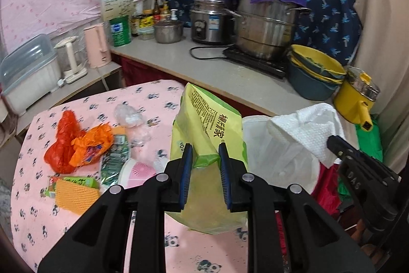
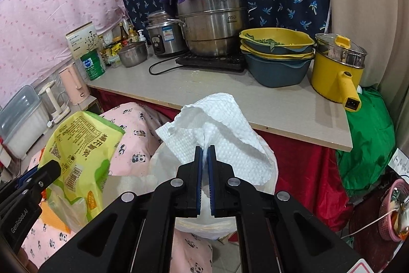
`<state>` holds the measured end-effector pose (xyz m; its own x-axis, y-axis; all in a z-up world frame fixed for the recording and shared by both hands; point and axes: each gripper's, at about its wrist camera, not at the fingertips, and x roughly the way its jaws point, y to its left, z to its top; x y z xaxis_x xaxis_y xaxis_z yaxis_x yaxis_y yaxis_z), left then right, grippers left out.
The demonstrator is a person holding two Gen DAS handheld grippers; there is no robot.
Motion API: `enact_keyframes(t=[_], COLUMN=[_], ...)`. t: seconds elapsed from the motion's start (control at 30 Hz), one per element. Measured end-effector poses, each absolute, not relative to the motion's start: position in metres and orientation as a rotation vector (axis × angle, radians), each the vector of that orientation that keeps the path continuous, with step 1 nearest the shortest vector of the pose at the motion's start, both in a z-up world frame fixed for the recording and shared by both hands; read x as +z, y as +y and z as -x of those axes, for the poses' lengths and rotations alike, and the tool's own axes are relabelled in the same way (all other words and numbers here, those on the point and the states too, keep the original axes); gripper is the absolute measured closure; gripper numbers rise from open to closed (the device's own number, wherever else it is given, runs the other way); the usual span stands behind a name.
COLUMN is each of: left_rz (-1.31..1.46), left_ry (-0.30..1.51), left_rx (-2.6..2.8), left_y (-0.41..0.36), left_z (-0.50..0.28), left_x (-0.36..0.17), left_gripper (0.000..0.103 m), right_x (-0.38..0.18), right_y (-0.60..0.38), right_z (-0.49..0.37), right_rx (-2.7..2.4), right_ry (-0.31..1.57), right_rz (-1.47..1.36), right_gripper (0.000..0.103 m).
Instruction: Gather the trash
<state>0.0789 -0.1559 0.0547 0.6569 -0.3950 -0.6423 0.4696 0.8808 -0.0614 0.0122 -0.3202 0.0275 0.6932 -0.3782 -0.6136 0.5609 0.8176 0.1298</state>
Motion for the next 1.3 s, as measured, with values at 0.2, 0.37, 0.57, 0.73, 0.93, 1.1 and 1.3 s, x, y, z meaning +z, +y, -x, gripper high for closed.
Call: enact_keyframes(t=[0.2,0.37,0.57,0.73,0.93,1.1,1.3], left_rz=[-0.051,-0.022,0.015,0.038,0.053,0.08,0.093], left_ry=[0.763,0.821,0.86,0.84,0.783,0.744,0.672], left_rx=[-0.393,-0.35,-0.306,-0.291,-0.297,-0.307,-0.318], left_y=[-0.117,-0.077,-0.041,-0.026,-0.02,-0.017,-0.017], left_z=[-0.097,-0.109,-0.118,-0.119,-0.12,-0.125,-0.127], left_x=[0.036,0.018,0.006,0.011,0.029,0.049,0.077], left_gripper=[0.083,0.082,0.079,0.08,0.083,0.084,0.084], right_x=[0.019,0.017,0.011,0.006,0.008,0.012,0.012], right_y=[-0.296,-0.28,-0.265,-0.253,-0.252,-0.251,-0.234], right_z=[-0.027,-0.033,-0.038,-0.041,-0.042,-0.042,-0.044], right_rx=[-0.476,-0.444,-0.419,-0.399,-0.407,-0.399,-0.338], right_ry=[0.633,0.637,0.655,0.673,0.669,0.662,0.671], right_rz=[-0.289,-0.279,-0.278,-0.27,-0.267,-0.265,-0.264], right_gripper=[0.098,0.098,0.098,0.098,0.099,0.099,0.098])
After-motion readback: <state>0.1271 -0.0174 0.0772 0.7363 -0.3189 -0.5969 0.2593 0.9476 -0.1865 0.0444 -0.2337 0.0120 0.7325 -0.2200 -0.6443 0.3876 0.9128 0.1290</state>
